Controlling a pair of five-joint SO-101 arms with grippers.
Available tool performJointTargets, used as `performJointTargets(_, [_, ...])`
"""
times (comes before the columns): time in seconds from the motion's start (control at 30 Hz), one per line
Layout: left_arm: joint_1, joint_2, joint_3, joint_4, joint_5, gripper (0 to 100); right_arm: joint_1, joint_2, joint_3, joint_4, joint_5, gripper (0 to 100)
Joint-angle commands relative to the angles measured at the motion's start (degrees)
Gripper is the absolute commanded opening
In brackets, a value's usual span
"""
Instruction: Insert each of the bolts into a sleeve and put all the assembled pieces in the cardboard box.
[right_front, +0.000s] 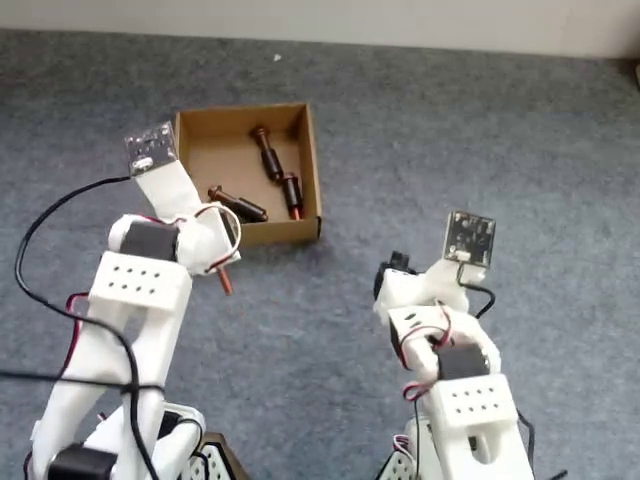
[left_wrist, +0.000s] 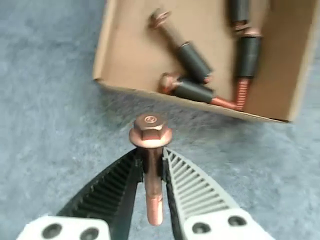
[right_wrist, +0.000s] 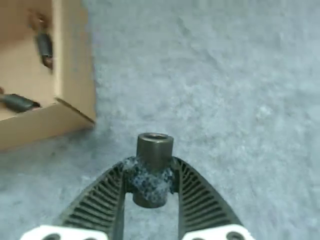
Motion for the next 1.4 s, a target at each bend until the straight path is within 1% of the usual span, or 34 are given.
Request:
performJointTargets(0.0, [3.9, -6.5, -0.2, 0.0, -1.1, 1, -4.0, -8.5, 2.5, 0.7, 1.8, 0.4])
performJointTargets(0.07, [5.7, -7.9, -0.2, 0.0, -1.8, 1, -5.7, -11.9, 4.1, 0.7, 1.8, 0.4])
performJointTargets(0.1, [6.5, -8.6, -0.2, 0.0, -3.3, 1, -6.5, -13.5, 4.6, 0.7, 1.9, 0.4])
performJointTargets(0.17, [8.2, -9.9, 0.2, 0.0, -6.0, 1, -8.1, -16.4, 5.2, 0.8, 4.1, 0.4])
performJointTargets(0.27, [10.2, -13.4, 1.8, -1.3, -8.0, 1, -10.4, -19.9, 7.5, 0.8, 6.2, 0.4])
performJointTargets(0.37, [11.1, -18.3, 5.6, -6.3, -8.4, 1, -13.1, -23.8, 9.3, 0.8, 6.2, 0.4])
performJointTargets(0.5, [11.2, -25.8, 12.7, -14.5, -11.3, 1, -15.6, -28.6, 11.6, 0.8, 6.2, 0.4])
performJointTargets(0.6, [11.2, -31.6, 17.9, -19.4, -11.6, 1, -17.8, -32.0, 13.7, 0.8, 6.6, 0.4])
performJointTargets(0.67, [11.2, -35.1, 20.6, -21.3, -11.9, 1, -19.7, -34.3, 15.3, 0.7, 10.4, 0.4])
performJointTargets(0.73, [11.2, -38.2, 22.1, -21.8, -11.9, 1, -21.7, -36.8, 16.8, 0.6, 13.3, 0.4])
performJointTargets(0.83, [11.6, -42.4, 22.5, -21.7, -11.8, 1, -24.3, -37.6, 17.8, 0.6, 14.6, 0.4])
performJointTargets(1.07, [19.4, -53.4, 22.6, -21.6, -11.8, 1, -28.4, -37.5, 17.9, 0.5, 14.8, 0.4])
performJointTargets(1.2, [22.3, -56.8, 23.4, -22.0, -11.9, 1, -28.8, -37.5, 17.6, -1.8, 14.8, 0.4])
performJointTargets(1.37, [22.1, -57.5, 25.7, -22.0, -11.8, 1, -28.8, -37.5, 18.0, -7.5, 14.9, 0.4])
